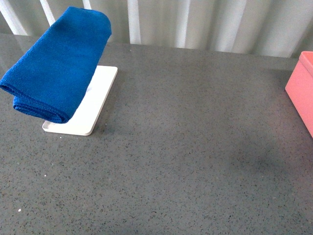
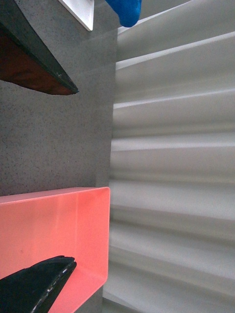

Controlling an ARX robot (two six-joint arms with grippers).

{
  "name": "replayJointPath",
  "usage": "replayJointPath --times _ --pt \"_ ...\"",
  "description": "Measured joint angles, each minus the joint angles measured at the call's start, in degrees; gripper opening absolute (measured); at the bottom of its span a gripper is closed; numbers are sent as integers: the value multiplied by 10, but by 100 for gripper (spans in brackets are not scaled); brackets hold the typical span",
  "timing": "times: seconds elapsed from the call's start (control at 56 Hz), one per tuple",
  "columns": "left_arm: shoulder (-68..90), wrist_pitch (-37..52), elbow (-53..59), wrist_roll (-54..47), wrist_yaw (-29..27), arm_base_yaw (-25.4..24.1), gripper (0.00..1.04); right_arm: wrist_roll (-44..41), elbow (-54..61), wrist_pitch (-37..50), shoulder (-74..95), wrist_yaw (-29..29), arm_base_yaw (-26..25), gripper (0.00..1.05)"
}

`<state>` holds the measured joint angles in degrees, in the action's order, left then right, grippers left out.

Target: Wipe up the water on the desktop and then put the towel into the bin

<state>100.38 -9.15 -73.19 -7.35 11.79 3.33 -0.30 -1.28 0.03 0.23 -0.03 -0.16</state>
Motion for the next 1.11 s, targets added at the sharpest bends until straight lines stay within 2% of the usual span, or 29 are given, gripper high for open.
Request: replayJointPath --times 0.161,0.571,1.106 --pt "57 -24 -30 -3 -13 11 98 0 0 0 0 0 0 98" --pt "109 6 -64 -46 -52 -2 98 0 0 0 0 0 0 98" --pt "162 30 -75 -34 -70 -6 98 1 0 0 0 0 0 98"
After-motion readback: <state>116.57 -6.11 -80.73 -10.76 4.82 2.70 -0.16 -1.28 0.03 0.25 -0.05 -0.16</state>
